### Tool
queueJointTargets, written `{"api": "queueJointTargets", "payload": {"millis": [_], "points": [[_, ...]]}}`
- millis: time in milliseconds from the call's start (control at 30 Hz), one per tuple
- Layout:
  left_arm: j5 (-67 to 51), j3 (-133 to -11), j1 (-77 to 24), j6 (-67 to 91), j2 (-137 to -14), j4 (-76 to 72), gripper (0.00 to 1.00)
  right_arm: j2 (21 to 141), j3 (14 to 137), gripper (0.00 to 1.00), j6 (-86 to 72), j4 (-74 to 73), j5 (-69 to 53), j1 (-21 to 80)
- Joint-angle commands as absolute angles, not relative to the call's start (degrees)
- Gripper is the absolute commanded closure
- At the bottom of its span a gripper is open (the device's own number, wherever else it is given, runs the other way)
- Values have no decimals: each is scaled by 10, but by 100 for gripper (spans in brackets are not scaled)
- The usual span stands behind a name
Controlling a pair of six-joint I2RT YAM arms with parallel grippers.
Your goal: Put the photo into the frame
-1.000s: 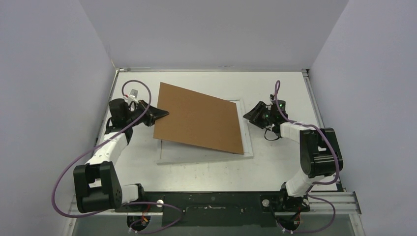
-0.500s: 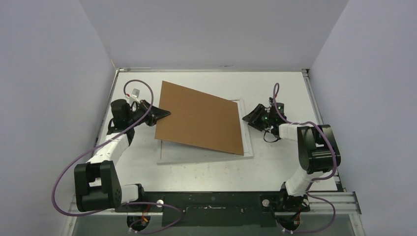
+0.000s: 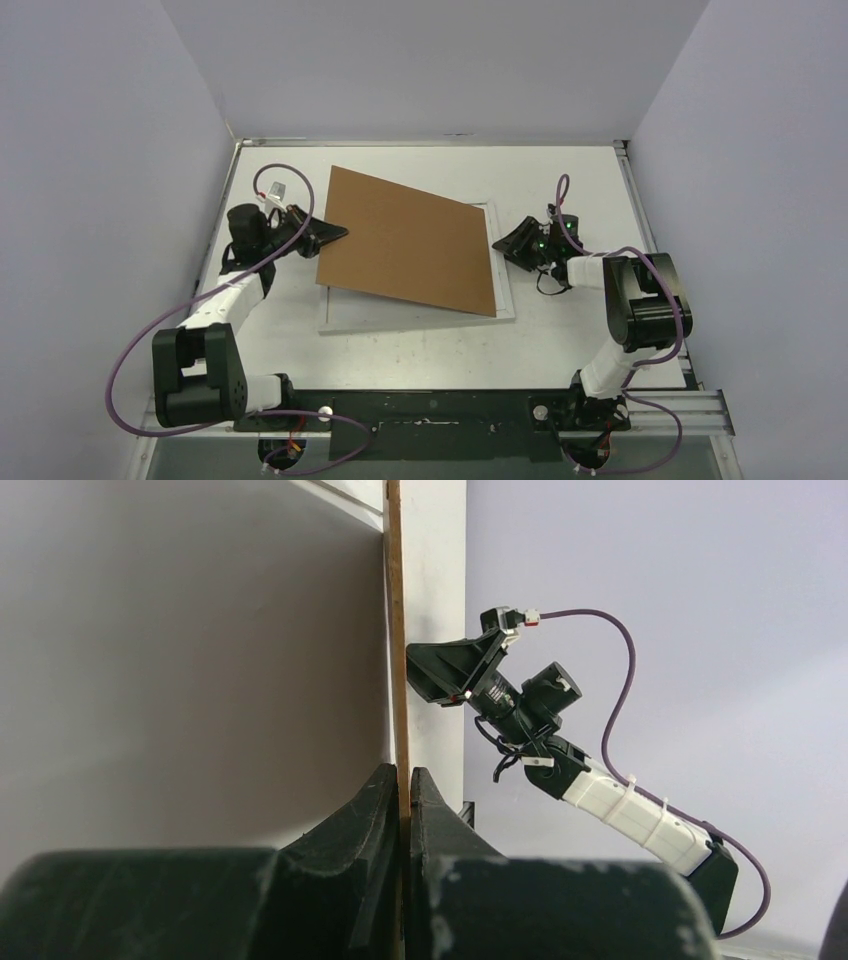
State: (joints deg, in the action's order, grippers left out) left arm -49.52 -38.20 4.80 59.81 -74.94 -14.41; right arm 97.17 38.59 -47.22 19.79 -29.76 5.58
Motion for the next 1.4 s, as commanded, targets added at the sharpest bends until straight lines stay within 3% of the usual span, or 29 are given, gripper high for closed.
{"api": "queueJointTargets", "payload": {"millis": [0, 1367], "points": [[-519, -383, 46, 620, -747, -219, 100, 971, 376, 55, -473, 238, -312, 52], [-503, -382, 68, 632, -756, -250, 100, 962, 345, 57, -504, 272, -333, 66]]}}
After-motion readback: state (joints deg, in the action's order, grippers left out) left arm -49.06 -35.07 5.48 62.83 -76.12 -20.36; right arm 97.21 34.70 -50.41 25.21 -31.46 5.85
